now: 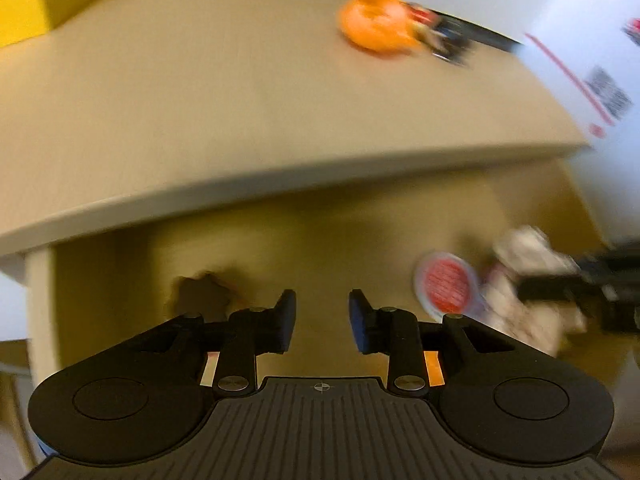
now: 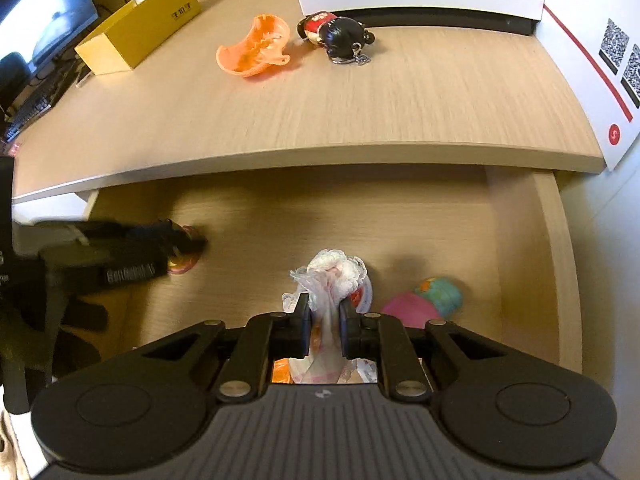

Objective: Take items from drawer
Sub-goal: 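Grasp the white lace cloth with the right tool while left tool grasps an orange toy piece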

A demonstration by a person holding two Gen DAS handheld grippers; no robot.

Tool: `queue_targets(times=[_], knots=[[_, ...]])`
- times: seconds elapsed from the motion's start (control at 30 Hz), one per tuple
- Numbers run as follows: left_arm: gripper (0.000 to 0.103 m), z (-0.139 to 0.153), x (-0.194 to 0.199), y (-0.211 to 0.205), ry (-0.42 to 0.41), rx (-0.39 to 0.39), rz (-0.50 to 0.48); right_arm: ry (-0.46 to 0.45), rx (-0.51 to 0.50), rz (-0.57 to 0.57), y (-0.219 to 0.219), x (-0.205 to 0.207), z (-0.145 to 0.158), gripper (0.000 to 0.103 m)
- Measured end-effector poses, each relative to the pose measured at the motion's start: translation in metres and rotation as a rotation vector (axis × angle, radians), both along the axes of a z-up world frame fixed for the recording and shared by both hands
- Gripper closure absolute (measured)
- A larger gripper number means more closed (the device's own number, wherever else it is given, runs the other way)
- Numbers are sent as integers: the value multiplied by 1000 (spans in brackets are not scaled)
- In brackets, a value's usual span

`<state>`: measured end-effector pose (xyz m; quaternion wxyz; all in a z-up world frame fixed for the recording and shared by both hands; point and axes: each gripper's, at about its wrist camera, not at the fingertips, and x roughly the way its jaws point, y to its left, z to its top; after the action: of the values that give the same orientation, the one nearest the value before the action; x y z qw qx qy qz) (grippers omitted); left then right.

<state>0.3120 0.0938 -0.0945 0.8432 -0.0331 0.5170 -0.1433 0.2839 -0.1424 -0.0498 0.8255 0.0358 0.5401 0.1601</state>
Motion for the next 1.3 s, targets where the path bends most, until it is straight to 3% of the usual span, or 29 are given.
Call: queue_targets(times=[0.2,0.33,0.43,0.53,0.63,0.77,0.83,0.87,1.0,1.1,1.3], knots=[[71,18,-30,14,-109,107,58,-66,17,27,-1,5,13,90],[71,15,-27,-3,6,12,-98,-50,-7,30,1,8,3,89],[70,12,-20,-30,70,-12,-196,-33,12,19,-2,11,2,89],[70,1,-8,-38,159,-34,-199,-43,29,-5,-10,14,7,89],[71,-10,-4,-46,190,16,-231,-44,22,-11,-13,13,7,89],[71,-26,-3,-54,245,-13,-271,-46,14,2,-12,7,7,89],[79,-30,-4,-58,262,-37,-289,-50,12,-5,-16,4,8,89],[93,-34,-3,-59,282,-51,-288,-52,10,-14,-19,3,8,89],[94,-42,3,-56,350,-120,-222,-54,3,-58,-31,-4,11,89],[96,-29,-2,-55,288,-111,-222,-68,-3,-70,-37,-13,20,89],[97,35,-27,-26,103,-128,-180,-139,35,-69,-38,-17,50,89]])
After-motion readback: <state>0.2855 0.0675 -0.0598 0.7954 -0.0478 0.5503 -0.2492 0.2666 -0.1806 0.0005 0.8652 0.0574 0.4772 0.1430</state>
